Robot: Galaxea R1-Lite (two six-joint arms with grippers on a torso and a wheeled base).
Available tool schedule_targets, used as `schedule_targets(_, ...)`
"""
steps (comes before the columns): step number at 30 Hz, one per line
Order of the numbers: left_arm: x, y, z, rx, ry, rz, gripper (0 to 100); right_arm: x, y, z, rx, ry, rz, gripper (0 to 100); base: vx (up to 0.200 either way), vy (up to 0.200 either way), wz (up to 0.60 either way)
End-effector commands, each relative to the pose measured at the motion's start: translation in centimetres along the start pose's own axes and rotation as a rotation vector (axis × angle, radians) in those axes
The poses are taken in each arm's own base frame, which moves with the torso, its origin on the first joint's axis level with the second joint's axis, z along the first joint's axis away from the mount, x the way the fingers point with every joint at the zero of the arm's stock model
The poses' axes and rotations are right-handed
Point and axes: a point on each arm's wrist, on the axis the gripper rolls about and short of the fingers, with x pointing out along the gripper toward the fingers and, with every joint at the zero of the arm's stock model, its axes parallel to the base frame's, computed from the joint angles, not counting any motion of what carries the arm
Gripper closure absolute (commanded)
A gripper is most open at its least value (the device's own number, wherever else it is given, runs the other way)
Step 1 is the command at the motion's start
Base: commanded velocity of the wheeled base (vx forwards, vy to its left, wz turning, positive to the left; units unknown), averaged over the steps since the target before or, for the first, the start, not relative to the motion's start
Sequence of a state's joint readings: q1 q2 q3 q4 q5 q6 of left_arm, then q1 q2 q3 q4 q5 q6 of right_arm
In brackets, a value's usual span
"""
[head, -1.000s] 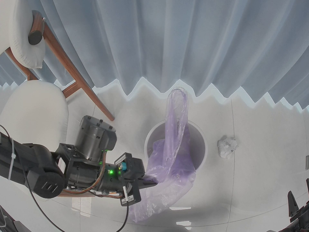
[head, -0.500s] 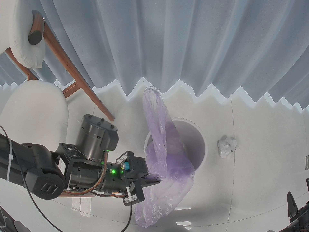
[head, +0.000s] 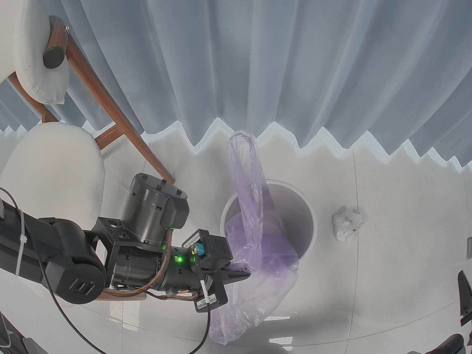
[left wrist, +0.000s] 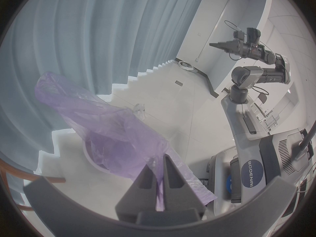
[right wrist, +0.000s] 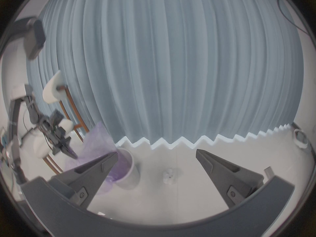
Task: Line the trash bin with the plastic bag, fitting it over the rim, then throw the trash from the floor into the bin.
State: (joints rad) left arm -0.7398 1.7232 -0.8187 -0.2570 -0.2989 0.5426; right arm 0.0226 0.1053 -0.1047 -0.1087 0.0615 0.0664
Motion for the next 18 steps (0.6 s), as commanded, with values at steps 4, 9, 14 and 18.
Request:
schedule_targets(4, 0.6, -0.2, 0.3, 0.005, -0.025, -0.002, 100, 16.1, 2.9, 8.2, 0.325, 0.393, 0.292, 0, 0.0, 0.0, 0.0)
schedule_targets(9, 0.4, -0.3, 0.5, -0.006, -0.035, -0.001, 100, 19.1, 4.9, 7.3, 0.331, 0.515, 0.423, 0, 0.0, 0.0, 0.0)
schedule_targets(14, 0.5, -0.5, 0.6, -0.008, -0.037, -0.007, 100, 20.4, 6.4, 5.6, 0.311, 0.603, 0.471, 0, 0.0, 0.0, 0.0)
schedule_targets(18, 0.7, -1.1, 0.8, 0.003, -0.039, -0.026, 100, 22.4, 9.6, 3.8, 0.283, 0.63, 0.58, 0, 0.0, 0.0, 0.0)
